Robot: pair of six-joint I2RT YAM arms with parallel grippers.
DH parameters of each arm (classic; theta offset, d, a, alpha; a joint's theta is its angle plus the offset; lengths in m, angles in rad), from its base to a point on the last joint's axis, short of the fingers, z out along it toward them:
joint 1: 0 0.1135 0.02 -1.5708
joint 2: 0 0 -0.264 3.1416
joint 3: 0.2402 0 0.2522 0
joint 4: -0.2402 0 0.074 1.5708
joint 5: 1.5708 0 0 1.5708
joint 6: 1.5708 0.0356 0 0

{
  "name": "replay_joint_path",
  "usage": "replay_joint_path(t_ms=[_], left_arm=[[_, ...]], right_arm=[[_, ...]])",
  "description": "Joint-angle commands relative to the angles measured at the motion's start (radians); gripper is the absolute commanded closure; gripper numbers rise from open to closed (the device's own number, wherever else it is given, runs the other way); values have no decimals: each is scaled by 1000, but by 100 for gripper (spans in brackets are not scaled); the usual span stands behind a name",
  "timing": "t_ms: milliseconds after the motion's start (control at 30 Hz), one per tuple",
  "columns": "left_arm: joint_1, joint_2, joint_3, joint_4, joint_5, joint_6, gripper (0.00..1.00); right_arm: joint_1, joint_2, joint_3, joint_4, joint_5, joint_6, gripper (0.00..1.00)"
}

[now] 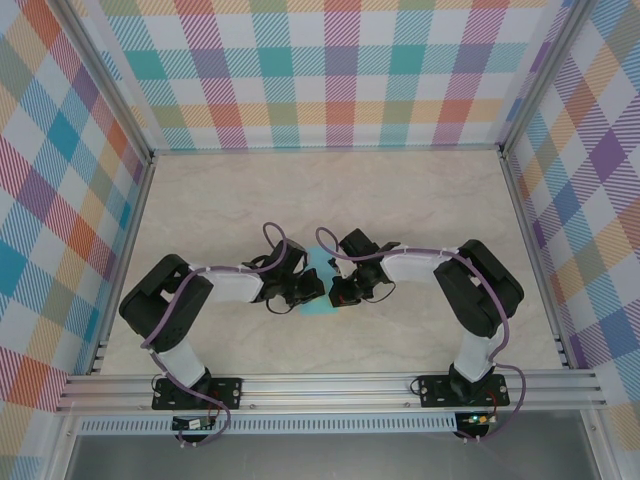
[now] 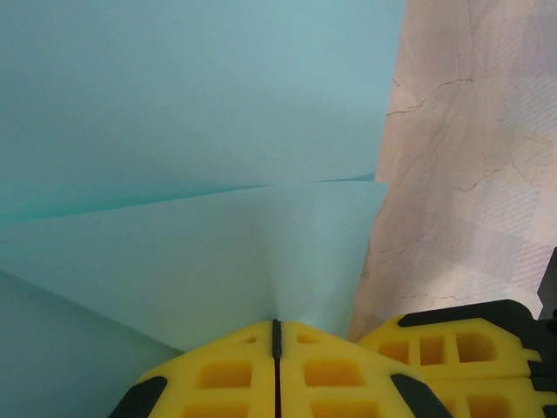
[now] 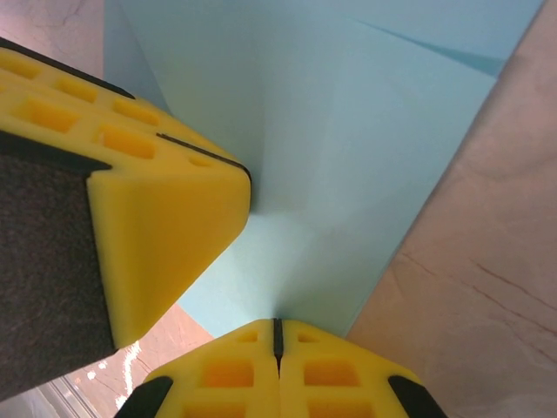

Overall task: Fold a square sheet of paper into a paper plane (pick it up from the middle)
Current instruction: Fold the triangle a second time at the center of the table.

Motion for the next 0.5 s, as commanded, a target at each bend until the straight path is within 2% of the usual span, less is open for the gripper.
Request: replay_joint_path(t_ms=[0, 267, 467], left_arm=[[74, 11, -29, -39, -91, 66, 94], [225, 8, 16, -121, -68, 180, 94], [226, -77, 11, -73, 17, 145, 94]], right_arm=[[0, 52, -24, -98, 109, -30, 100], [-1, 56, -24, -98, 116, -30, 100], [0, 46, -13, -100, 101, -22, 100]])
